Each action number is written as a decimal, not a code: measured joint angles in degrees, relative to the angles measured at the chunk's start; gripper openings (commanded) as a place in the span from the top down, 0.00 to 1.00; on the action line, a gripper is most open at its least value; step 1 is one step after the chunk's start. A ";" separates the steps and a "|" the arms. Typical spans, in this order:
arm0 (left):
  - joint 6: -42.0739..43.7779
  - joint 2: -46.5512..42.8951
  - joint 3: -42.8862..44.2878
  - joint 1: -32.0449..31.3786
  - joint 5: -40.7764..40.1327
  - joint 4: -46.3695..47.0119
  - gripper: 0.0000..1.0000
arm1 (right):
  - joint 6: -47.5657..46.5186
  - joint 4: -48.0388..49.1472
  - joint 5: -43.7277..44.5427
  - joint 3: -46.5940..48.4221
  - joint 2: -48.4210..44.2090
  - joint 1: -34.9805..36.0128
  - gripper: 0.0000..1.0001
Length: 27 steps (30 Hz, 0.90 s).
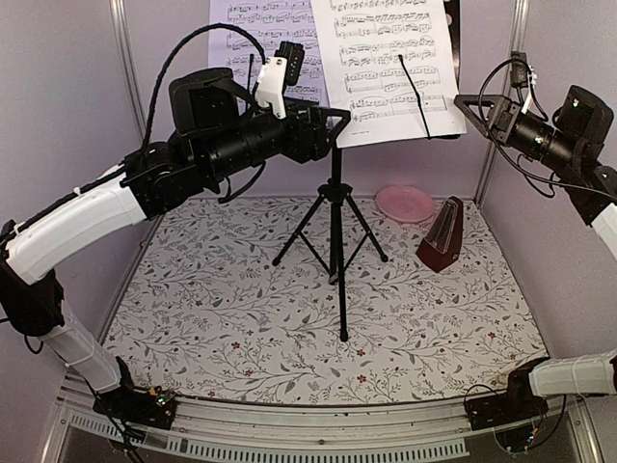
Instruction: Set up the instrument practice props
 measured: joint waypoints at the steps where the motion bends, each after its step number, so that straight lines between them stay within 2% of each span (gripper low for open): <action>1: 0.00 0.00 0.00 0.00 0.00 0.00 0.31 | 0.07 0.00 -0.07 -0.09 0.11 0.00 0.61; 4: 0.00 0.00 0.00 0.00 0.02 0.00 0.31 | 0.39 0.04 -0.15 -0.37 0.28 0.00 0.55; 8: 0.00 0.00 0.00 0.00 0.04 0.00 0.31 | 0.72 0.09 -0.13 -0.90 0.26 0.00 0.57; 17: -0.02 0.22 0.72 0.00 0.02 -0.07 0.33 | 1.40 0.57 -1.22 -1.16 0.26 0.00 0.83; 20: -0.11 0.33 1.18 0.00 0.02 -0.04 0.34 | 1.66 1.14 -1.49 -1.16 0.26 0.00 0.88; 24: -0.74 0.46 1.36 0.02 0.02 -0.09 0.34 | 2.01 1.84 -1.51 -1.31 0.26 0.00 0.99; 27: -1.73 0.48 1.36 0.02 -0.02 -0.13 0.33 | 2.19 2.32 -1.57 -1.75 0.26 0.00 1.00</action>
